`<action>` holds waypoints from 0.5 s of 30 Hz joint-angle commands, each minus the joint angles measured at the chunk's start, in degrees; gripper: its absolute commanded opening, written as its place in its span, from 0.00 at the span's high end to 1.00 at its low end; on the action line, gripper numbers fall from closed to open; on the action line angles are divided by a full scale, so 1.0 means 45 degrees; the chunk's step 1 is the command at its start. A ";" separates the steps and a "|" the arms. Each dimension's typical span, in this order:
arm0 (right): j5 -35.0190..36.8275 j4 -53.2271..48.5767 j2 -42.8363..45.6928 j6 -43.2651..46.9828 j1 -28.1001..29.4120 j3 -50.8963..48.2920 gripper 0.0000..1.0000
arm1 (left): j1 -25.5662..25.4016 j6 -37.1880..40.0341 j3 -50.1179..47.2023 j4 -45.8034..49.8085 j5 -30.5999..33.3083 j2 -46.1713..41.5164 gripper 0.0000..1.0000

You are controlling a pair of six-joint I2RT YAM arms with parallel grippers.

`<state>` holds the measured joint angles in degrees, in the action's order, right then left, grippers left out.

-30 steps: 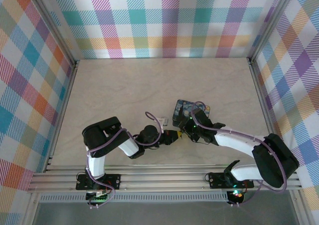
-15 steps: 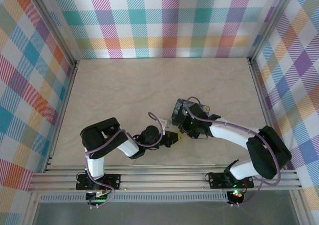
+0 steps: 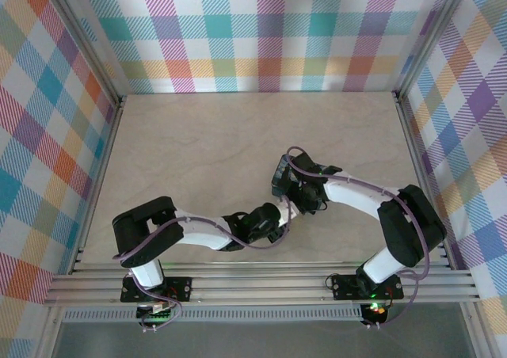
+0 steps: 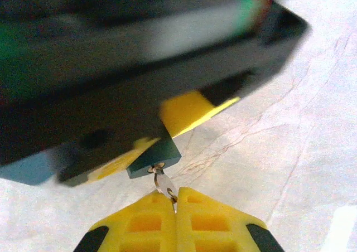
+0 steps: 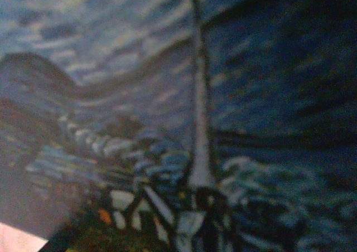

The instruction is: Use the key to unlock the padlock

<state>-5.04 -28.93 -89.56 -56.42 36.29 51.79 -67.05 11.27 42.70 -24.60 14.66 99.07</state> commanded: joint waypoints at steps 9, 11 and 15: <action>-0.3033 0.2566 0.0188 -0.0437 0.0312 -0.0528 1.00 | 0.3452 -0.8395 -0.1615 -0.7460 -0.8008 -0.0642 1.00; -0.2988 0.3150 0.0316 -0.0715 0.0322 -0.0912 1.00 | 0.3974 -1.0625 -0.1536 -0.9332 -0.8660 -0.0020 1.00; -0.2832 0.3368 0.0631 -0.0782 0.0326 -0.1095 1.00 | 0.4379 -1.2115 -0.1045 -0.9731 -0.8990 0.0920 1.00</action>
<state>-7.88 -15.40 -88.64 -58.28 35.14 48.01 -48.23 -31.18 33.95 -49.41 -20.23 102.37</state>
